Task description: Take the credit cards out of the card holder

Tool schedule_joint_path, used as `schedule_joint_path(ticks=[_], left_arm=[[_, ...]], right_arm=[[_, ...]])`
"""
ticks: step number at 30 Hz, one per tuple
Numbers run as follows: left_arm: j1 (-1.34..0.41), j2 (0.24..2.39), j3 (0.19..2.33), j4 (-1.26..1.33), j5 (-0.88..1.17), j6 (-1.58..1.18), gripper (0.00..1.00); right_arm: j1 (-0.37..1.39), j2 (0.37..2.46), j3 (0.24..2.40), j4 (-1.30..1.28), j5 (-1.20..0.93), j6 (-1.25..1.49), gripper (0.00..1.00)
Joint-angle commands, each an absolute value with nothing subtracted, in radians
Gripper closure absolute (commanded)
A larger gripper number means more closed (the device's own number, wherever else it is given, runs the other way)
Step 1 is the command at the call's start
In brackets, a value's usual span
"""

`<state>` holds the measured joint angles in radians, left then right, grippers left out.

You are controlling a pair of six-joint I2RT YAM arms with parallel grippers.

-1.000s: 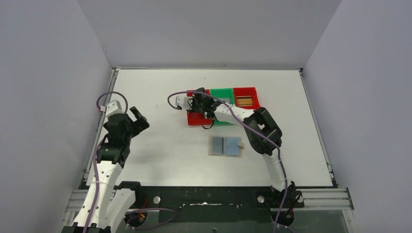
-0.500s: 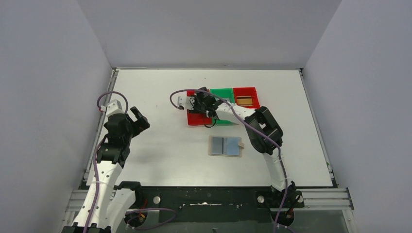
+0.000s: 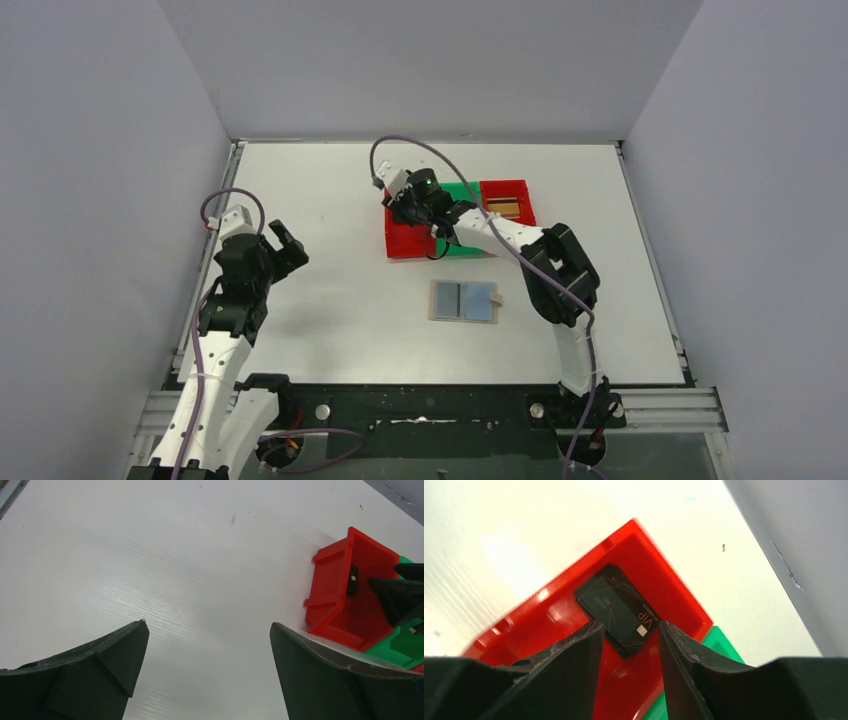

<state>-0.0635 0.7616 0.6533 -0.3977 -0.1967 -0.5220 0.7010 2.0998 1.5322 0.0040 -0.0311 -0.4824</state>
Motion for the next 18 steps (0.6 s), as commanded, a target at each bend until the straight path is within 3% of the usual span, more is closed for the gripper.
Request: schedule_joint_path(ticks=[1,8,18], left_arm=[[-0.058,0.76,0.667,-0.333,-0.186,-0.505,0.05],[-0.057,0.769,0.669,-0.334,-0.187,-0.505,0.05],[-0.057,0.771,0.669,-0.337,-0.187,-0.505,0.05]], right_arm=[[0.7,1.973,1.56,0.075,0.065,-0.013,0.55],[0.701,2.034,1.647,-0.185,0.104,0.355,0.64],[0.716,2.153,1.751,-0.316,0.083,0.452,0.75]])
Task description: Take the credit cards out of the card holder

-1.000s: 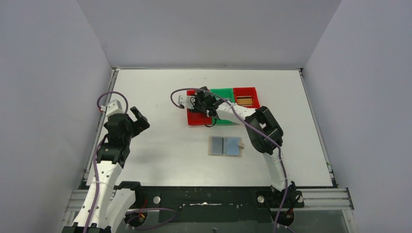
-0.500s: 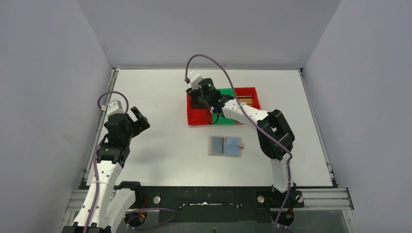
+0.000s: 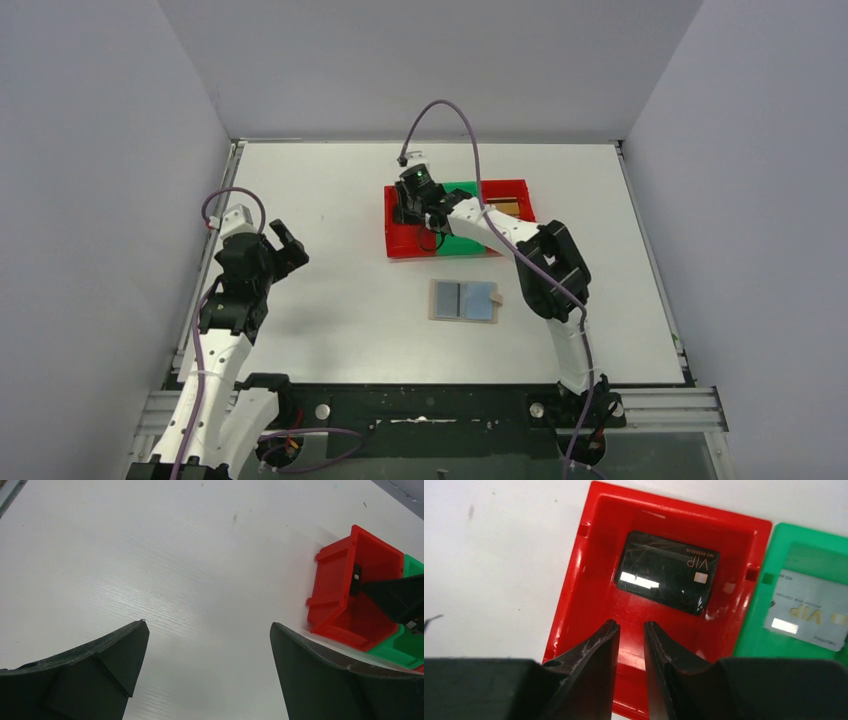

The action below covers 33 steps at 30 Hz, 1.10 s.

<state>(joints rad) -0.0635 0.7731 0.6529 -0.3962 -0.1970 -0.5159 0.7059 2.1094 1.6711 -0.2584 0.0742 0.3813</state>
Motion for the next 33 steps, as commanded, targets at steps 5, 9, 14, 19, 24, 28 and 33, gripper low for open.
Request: schedule_joint_path(ticks=[5,9,14,19,24,28,33], left_arm=[[-0.054,0.773,0.669,-0.334,-0.18,-0.505,0.05],[-0.052,0.772,0.669,-0.337,-0.181,-0.505,0.05],[-0.051,0.771,0.668,-0.336,-0.181,-0.505,0.05],[-0.051,0.768,0.669,-0.337,-0.184,-0.505,0.05],[-0.051,0.773,0.669,-0.336,-0.183,-0.505,0.05],[-0.051,0.775,0.669,-0.334,-0.174,-0.504,0.05],[-0.051,0.78,0.669,-0.334,-0.177,-0.505,0.05]], right_arm=[[0.724,2.209,1.804,-0.339,0.081,0.455,0.77],[0.723,2.247,1.845,-0.366,0.094,0.442,0.77],[0.727,2.273,1.86,-0.378,0.087,0.445,0.78],[0.727,2.306,1.89,-0.388,0.089,0.452,0.78],[0.722,2.321,1.892,-0.373,0.114,0.466,0.77],[0.708,2.336,1.889,-0.352,0.148,0.47,0.77],[0.693,2.352,1.895,-0.325,0.152,0.482,0.76]])
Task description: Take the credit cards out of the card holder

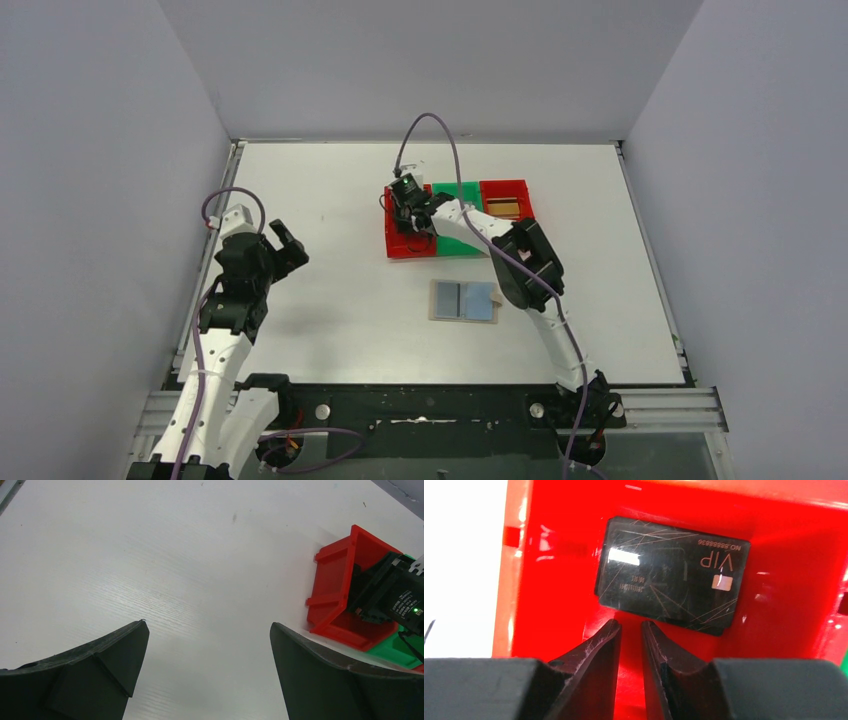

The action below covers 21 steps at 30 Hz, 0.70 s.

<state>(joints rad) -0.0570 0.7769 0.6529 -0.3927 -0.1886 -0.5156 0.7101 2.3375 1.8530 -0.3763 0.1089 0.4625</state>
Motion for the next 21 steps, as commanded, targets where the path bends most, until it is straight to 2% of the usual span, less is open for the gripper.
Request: schedule_joint_path(ticks=[1,13,21], left_arm=[[-0.051,0.782,0.668,-0.334,-0.176,-0.505,0.05],[-0.051,0.791,0.667,-0.33,-0.169,-0.503,0.05],[-0.051,0.796,0.667,-0.327,-0.161,-0.501,0.05]], right_arm=[[0.694,2.356,1.899,-0.324,0.152,0.483,0.76],[0.699,2.34,1.857,-0.307,0.147,0.509,0.72],[0.716,2.168,1.833,-0.227,-0.003,0.389,0.58]])
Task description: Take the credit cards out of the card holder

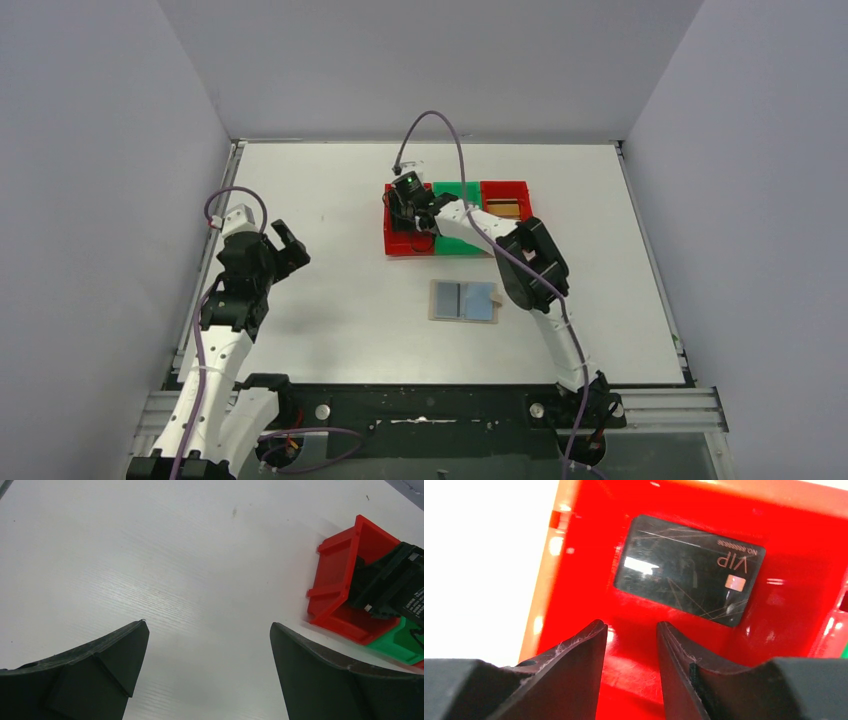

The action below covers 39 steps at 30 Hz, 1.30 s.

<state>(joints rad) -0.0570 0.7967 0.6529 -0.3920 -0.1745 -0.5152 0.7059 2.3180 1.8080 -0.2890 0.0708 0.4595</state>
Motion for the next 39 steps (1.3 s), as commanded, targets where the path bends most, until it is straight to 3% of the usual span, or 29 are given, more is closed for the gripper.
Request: schedule_joint_path(ticks=[1,7,12,17,25,34,39], left_arm=[[-0.049,0.796,0.667,-0.327,-0.16,-0.502,0.05],[-0.049,0.798,0.666,-0.328,-0.157,-0.502,0.05],[-0.048,0.806,0.679,-0.346,-0.168,-0.5,0.03],[-0.046,0.815,0.694,-0.368,-0.185,-0.502,0.03],[-0.044,0.79,0.693,-0.376,-0.206,-0.503,0.02],[-0.044,0.782,0.687,-0.386,-0.188,-0.511,0.03],[-0.044,0.77,0.68,-0.389,-0.158,-0.521,0.03]], right_arm=[[0.718,2.157,1.852,-0.25,0.006,0.379,0.57],[0.756,1.98,1.691,-0.251,0.147,0.369,0.56],[0.811,1.782,1.467,-0.285,0.458,0.48,0.42],[0.813,1.599,1.201,-0.281,0.512,0.667,0.39],[0.81,1.479,0.979,-0.336,0.515,0.875,0.2],[0.8,1.494,0.961,-0.323,0.361,0.796,0.25],[0.851,1.627,1.074,-0.407,0.376,0.806,0.3]])
